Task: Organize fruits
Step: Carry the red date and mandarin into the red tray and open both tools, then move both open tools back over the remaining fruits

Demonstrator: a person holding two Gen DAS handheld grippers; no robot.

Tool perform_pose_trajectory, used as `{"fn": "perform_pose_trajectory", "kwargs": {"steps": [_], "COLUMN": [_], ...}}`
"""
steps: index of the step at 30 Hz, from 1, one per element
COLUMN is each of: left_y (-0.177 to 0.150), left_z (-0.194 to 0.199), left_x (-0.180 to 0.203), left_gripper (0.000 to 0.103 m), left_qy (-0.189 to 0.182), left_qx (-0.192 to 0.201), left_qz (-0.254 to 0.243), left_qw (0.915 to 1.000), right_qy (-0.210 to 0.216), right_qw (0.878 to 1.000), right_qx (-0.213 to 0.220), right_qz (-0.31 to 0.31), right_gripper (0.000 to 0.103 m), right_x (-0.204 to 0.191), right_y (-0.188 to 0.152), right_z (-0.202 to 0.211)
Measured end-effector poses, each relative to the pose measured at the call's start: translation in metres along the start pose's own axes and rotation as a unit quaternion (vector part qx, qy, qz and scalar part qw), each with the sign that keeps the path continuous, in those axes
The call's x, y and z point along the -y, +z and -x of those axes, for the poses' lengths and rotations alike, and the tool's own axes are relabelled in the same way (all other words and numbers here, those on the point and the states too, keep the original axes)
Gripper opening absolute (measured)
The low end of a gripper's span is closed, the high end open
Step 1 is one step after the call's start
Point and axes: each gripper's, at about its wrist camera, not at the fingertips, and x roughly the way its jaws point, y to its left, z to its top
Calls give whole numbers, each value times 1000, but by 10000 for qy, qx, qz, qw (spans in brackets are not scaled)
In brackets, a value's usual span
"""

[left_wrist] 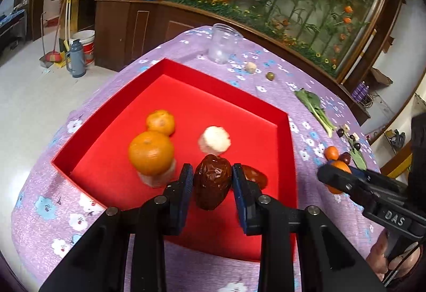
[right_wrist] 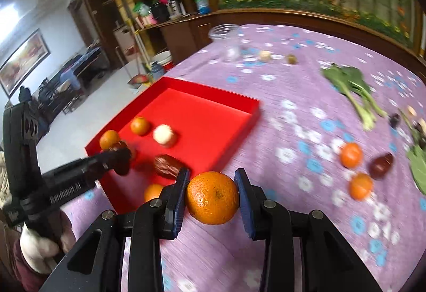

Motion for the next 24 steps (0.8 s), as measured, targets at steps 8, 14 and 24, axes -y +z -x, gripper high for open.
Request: {"fn": "perform_pose_trajectory", "kwargs": {"steps": [8,14,24], "left_y": [-2,3,5], "left_z": [0,7,22], "left_x": [-10,-10,0], "left_gripper": [29,42,58], "left_qy": [-57,-107,-72], "left_qx": [-51,-3,143], "left_qz": [35,18,40], "left_qw": [10000,9999,9999], "right_qy": [54,122,138], "right_qw": [9996,9988,9996], "right_qx": [-283,-469,-192], "right_qz": [65,-78,-166], "right_gripper": [39,40,49], "right_x": [-26,-29,-23], "right_y": [25,31,29], "right_z": [-59,-84,-54]}}
